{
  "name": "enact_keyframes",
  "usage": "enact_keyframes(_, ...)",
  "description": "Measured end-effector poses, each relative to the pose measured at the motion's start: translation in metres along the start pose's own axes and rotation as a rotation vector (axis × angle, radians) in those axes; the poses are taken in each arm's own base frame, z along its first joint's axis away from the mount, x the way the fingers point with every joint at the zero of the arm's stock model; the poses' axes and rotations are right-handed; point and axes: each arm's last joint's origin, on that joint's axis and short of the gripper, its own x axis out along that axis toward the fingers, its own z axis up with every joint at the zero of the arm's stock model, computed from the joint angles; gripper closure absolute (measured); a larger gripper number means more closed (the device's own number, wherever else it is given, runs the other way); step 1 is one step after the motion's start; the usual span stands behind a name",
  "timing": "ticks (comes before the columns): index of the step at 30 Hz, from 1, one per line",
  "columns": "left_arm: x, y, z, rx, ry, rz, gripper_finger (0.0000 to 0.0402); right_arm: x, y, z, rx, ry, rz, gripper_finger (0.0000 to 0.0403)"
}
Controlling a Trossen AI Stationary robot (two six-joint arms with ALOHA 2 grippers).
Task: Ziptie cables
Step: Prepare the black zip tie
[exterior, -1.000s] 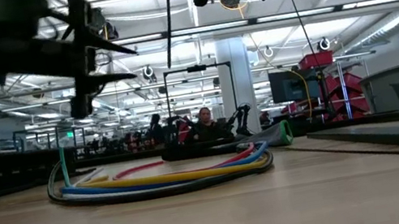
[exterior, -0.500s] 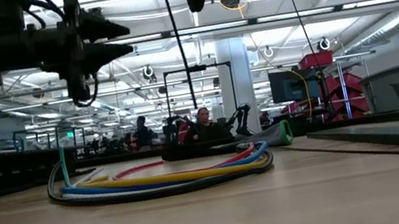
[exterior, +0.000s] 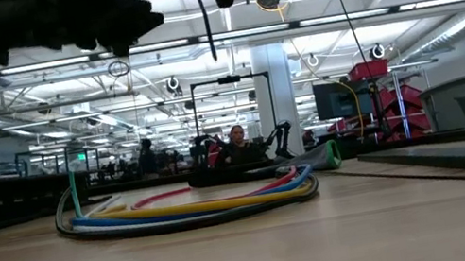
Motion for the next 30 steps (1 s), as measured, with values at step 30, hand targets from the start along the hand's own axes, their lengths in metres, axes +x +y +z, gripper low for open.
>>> enact_keyframes(30,-0.001,-0.051,0.050,1.309,0.331,0.038,0.0240,0.016,-0.055,-0.054,0.824,-0.269,-0.364,0.0403)
